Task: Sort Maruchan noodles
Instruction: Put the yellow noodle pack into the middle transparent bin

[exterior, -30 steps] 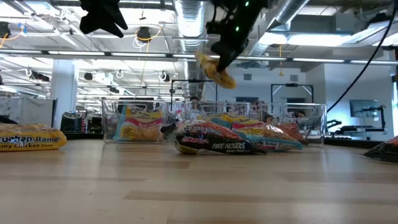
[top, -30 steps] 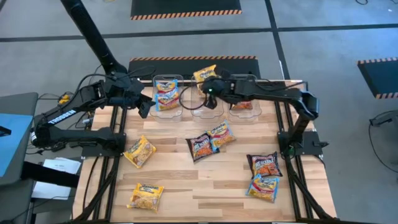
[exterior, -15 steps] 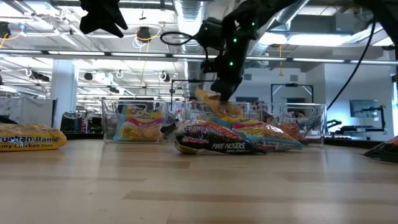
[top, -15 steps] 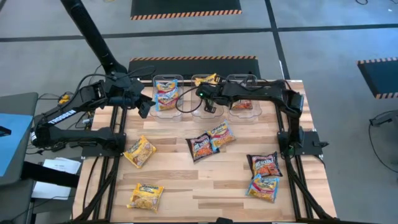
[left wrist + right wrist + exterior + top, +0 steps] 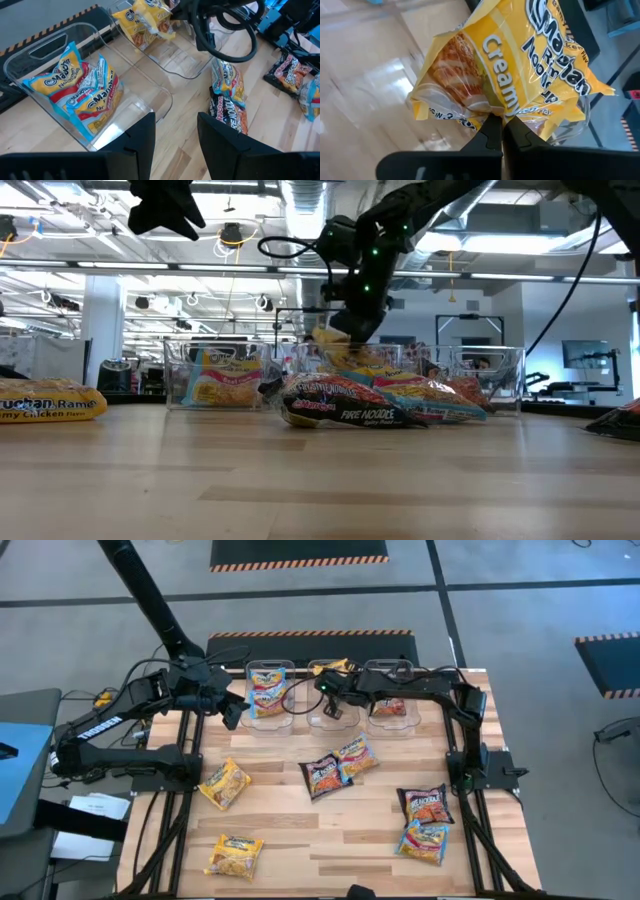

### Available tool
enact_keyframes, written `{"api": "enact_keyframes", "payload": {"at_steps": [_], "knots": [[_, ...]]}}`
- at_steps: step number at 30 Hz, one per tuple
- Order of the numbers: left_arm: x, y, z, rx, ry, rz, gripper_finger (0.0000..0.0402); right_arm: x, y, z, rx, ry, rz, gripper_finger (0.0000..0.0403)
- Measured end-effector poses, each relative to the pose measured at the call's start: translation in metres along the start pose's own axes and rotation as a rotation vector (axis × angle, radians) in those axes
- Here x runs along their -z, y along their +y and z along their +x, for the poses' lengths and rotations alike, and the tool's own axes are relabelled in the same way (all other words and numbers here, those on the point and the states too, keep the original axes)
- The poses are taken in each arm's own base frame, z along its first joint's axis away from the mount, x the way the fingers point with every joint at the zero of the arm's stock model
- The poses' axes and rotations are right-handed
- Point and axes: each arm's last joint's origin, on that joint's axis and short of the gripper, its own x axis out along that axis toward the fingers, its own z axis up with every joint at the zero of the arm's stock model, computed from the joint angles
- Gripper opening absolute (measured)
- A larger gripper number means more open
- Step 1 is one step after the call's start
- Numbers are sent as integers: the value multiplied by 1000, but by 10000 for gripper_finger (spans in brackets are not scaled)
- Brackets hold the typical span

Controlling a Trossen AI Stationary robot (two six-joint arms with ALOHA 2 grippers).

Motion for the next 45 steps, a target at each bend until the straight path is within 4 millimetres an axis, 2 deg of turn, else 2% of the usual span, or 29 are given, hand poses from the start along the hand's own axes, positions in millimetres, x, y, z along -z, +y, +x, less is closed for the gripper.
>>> {"api": "enact_keyframes", "payload": {"at_steps": [6, 12, 22, 31, 37, 42, 45], "knots": [[0, 0, 0, 0, 0, 0, 132, 0, -3, 2, 0, 1, 61, 6], [0, 0, 0, 0, 0, 0, 132, 8, 1, 22, -6, 72, 39, 10], [0, 0, 0, 0, 0, 4, 132, 6, 5, 27, -28, 53, 72, 73], [0, 0, 0, 0, 0, 37, 132, -7, -7, 22, -111, 27, 146, 126], [0, 0, 0, 0, 0, 36, 132, -22, -26, 13, -217, 5, 214, 140], [0, 0, 0, 0, 0, 36, 132, -22, -37, 17, -272, 10, 249, 138], [0, 0, 0, 0, 0, 35, 132, -20, -36, 29, -302, 28, 273, 137]]}}
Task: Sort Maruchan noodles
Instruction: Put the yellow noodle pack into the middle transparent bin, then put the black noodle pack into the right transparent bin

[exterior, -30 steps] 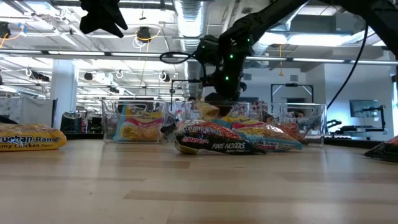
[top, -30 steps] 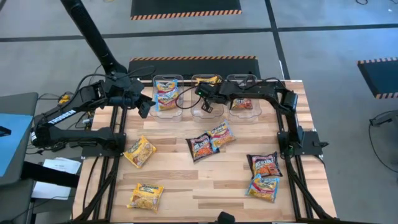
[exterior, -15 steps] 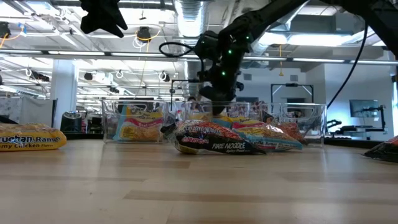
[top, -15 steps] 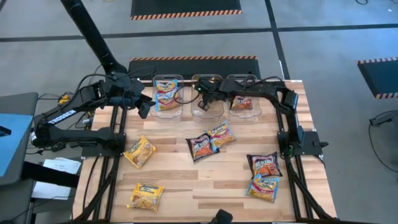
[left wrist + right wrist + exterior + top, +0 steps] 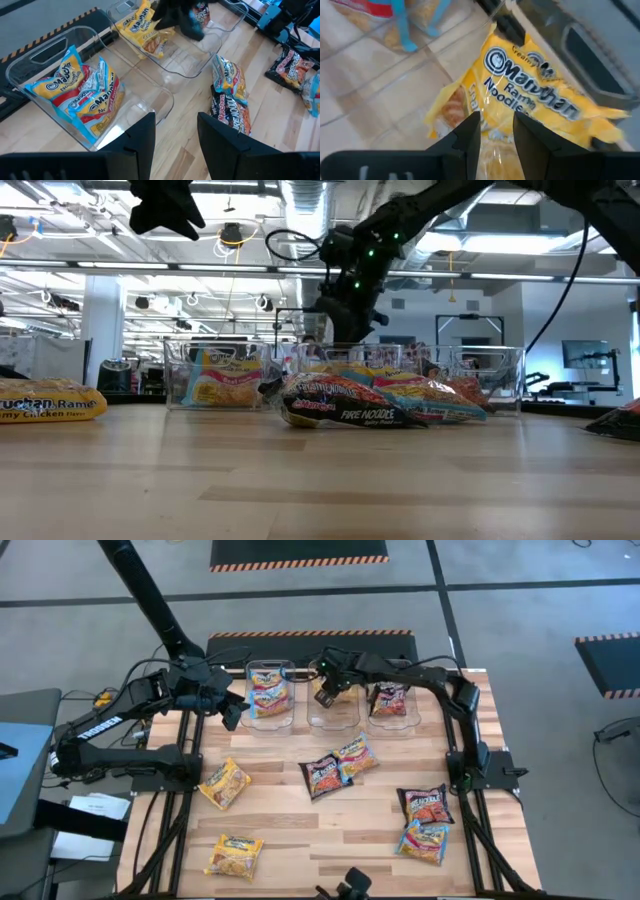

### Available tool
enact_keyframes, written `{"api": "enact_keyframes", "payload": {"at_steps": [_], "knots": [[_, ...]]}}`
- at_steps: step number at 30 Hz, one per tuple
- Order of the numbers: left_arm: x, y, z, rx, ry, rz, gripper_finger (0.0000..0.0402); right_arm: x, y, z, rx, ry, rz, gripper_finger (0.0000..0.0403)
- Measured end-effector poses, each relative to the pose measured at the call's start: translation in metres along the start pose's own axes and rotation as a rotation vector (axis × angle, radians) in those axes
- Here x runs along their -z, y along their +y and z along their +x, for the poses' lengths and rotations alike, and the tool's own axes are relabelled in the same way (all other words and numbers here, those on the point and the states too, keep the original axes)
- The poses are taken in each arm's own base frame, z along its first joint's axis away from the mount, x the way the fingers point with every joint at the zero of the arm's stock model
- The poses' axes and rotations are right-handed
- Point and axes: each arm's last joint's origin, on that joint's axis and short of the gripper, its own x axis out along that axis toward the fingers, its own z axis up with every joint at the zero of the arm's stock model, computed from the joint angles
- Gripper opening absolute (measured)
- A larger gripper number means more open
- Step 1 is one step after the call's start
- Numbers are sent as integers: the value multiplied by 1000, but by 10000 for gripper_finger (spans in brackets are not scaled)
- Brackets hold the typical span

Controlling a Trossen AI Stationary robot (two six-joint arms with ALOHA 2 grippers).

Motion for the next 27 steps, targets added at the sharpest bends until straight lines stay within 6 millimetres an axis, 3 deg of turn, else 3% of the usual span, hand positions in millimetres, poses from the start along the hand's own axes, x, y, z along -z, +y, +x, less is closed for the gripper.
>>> {"api": "enact_keyframes", "payload": {"at_steps": [6, 11, 22, 27], "knots": [[0, 0, 0, 1, 0, 0, 132, 10, 4, 18, -53, 91, 3, 137], [0, 0, 0, 1, 0, -1, 132, 17, 13, 20, -50, 142, -25, 137], [0, 0, 0, 0, 2, -2, 132, 16, 14, 1, -42, 144, -33, 136], [0, 0, 0, -1, 3, -2, 132, 7, 9, -20, -50, 135, -33, 136]]}}
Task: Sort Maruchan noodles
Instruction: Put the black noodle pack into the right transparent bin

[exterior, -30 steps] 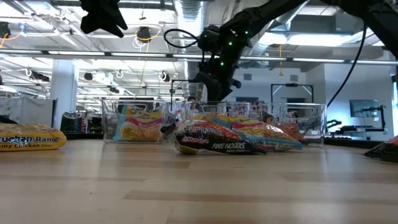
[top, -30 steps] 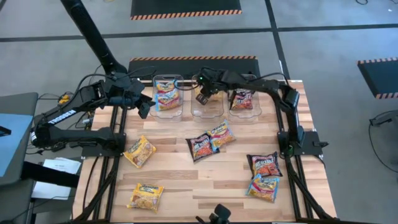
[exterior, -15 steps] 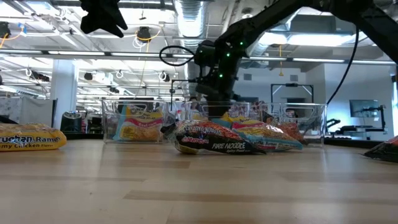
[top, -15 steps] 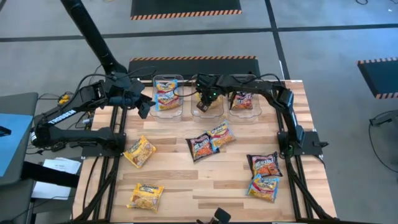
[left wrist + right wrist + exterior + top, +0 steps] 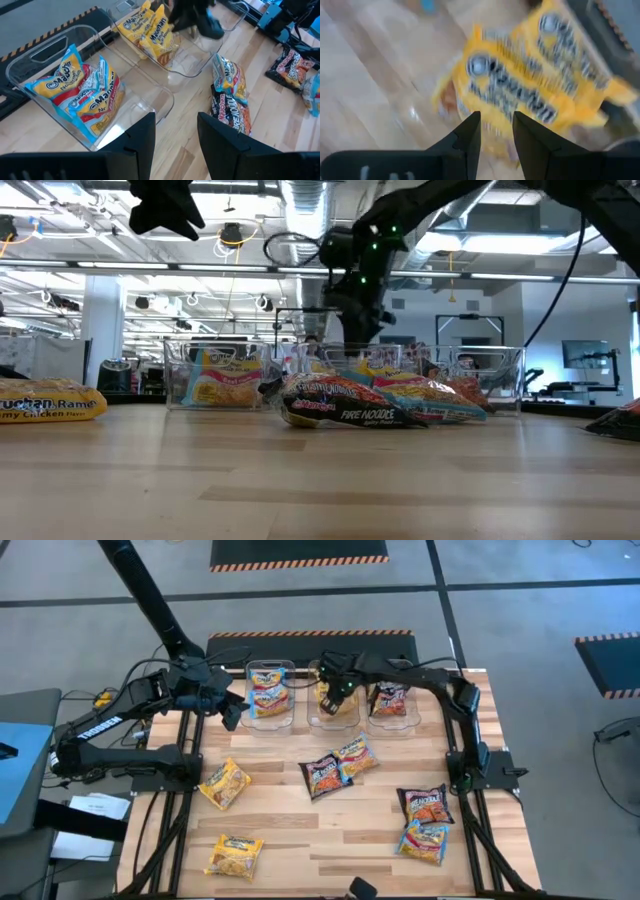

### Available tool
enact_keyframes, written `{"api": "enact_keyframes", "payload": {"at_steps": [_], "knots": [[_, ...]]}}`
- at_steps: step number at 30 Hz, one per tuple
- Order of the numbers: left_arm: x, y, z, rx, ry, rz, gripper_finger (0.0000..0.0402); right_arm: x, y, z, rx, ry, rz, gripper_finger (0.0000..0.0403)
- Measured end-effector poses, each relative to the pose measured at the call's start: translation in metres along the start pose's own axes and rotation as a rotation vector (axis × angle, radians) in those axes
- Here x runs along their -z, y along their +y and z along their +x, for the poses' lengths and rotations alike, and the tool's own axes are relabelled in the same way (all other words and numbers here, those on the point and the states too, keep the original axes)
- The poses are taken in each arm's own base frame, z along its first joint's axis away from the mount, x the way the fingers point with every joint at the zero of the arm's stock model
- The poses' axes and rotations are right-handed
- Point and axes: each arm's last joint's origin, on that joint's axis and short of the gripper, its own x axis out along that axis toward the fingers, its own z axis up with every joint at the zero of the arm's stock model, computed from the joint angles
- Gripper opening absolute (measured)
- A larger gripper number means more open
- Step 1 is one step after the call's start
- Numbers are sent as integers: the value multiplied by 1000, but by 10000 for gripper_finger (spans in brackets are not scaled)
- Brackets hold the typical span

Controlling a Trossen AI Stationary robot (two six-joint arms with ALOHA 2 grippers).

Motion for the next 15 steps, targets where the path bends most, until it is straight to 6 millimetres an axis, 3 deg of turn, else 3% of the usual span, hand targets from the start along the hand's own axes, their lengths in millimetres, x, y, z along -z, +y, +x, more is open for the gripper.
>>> {"api": "enact_keyframes", "payload": {"at_steps": [9, 15], "knots": [[2, 1, 0, -8, 25, -26, 132, -10, 3, -53, -113, 14, -84, 136], [3, 0, 0, 21, 42, -40, 132, -6, 12, -75, -161, 95, -102, 136]]}}
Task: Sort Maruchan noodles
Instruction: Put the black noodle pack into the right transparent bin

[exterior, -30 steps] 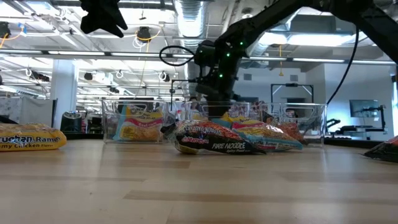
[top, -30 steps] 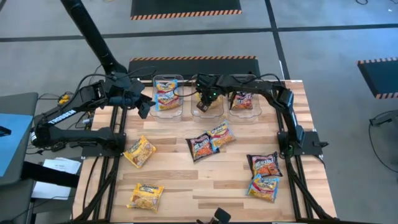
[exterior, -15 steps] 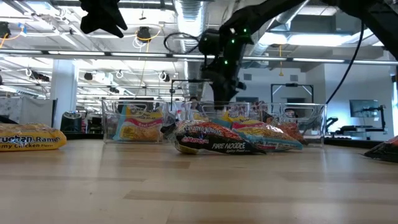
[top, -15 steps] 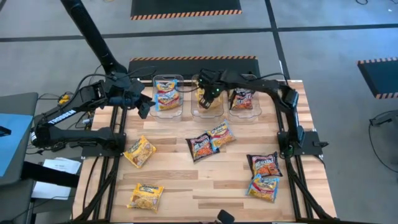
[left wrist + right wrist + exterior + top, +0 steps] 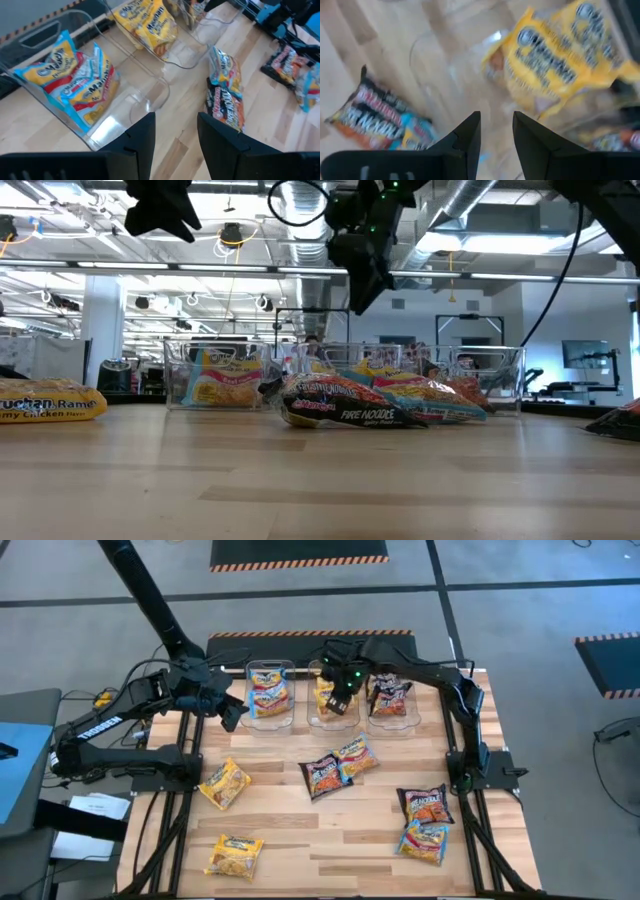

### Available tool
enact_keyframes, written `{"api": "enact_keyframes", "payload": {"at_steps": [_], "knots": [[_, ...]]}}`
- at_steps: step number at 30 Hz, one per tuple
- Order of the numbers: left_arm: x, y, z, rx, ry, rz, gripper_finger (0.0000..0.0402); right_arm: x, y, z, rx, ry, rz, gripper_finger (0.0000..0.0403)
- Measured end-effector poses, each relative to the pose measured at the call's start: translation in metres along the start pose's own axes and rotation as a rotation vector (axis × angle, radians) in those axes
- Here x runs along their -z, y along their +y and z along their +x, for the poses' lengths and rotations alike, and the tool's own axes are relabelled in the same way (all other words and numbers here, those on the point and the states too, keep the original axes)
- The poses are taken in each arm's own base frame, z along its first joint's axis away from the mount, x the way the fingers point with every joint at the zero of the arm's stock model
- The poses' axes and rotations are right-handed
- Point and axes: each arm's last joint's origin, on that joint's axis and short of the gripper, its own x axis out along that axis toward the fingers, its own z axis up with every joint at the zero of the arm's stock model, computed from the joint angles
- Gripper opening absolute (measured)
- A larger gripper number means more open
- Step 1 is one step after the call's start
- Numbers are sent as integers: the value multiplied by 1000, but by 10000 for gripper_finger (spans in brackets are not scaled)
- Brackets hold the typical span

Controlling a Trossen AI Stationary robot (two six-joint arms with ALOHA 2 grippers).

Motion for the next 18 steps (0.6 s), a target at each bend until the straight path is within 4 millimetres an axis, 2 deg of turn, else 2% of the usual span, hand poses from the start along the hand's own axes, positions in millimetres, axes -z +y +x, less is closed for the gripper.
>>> {"api": "enact_keyframes", "payload": {"at_steps": [8, 18], "knots": [[1, -1, 0, 45, 19, 12, 132, 19, 34, -4, -5, 173, 24, 136], [7, -2, -1, 111, 96, 89, 132, 45, 93, -7, -1, 316, -51, 137]]}}
